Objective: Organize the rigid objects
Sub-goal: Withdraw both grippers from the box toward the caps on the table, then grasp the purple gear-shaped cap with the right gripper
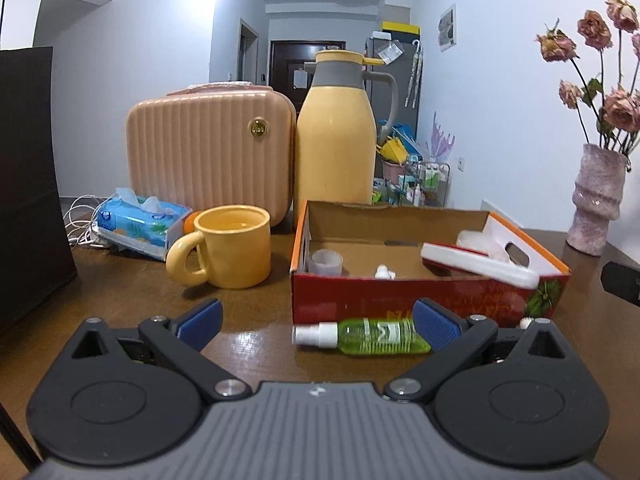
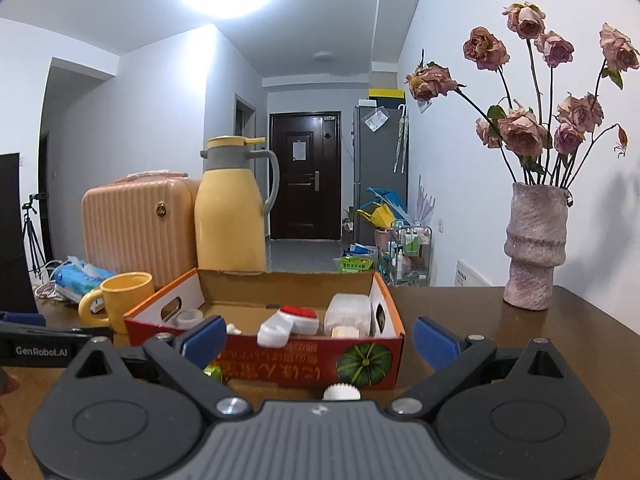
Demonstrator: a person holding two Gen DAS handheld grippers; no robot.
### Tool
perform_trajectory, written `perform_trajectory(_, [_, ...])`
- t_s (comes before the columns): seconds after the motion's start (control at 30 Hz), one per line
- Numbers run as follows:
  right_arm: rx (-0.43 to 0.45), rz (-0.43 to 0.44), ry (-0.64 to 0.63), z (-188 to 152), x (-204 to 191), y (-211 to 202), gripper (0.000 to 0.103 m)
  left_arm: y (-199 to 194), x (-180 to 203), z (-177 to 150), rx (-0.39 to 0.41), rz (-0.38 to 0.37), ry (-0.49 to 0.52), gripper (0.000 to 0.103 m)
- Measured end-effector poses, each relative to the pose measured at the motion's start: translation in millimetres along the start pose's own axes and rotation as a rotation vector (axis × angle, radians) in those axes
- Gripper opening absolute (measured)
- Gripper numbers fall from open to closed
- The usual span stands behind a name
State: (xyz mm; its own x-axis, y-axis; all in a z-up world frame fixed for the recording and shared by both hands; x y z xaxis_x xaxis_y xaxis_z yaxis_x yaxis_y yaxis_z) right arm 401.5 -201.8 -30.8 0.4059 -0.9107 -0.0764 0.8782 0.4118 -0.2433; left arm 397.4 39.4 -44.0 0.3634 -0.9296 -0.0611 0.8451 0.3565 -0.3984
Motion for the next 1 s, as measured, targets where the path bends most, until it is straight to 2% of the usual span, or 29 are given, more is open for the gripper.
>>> perform_trajectory(0.33, [-0.054, -0.001, -0.01, -25, -10, -18, 0.1, -17, -3, -19, -0.035, -0.043, 0.027, 0.103])
perform_trajectory(0.6, [-0.096, 0.006, -0.017, -35, -13, -14, 0.1, -16, -4, -24, -0.054, -0.054, 0.037, 0.103])
perform_trajectory(0.87, [-0.218, -0.002, -0.003, -55, 2, 10, 0.096, -11, -4, -27, -0.073, -0.059, 0.044, 0.103])
perform_trajectory(0.93, [-0.253, -0.006, 0.004, -61, 9, 19, 0.091, -9, -4, -27, -0.08, -0.06, 0.045, 0.103])
perform_trajectory(1.0, [-0.283, -0.009, 0.01, -66, 15, 28, 0.09, -8, -4, -28, -0.087, -0.06, 0.047, 0.103])
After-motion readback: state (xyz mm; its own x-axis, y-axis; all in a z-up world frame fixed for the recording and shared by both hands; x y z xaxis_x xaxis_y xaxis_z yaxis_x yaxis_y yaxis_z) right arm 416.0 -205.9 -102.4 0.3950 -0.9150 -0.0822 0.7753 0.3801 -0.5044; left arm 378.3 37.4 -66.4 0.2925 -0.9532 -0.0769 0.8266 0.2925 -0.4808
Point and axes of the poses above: each gripper's, at about its wrist camera, not at the fingertips, and y roughly the way its jaws point, x to its right, z to its top, the point moved 8 cm from there along y, roughly the way its jaws point, and after that the axes turned 13 degrees about z, right-handed, at the moved point
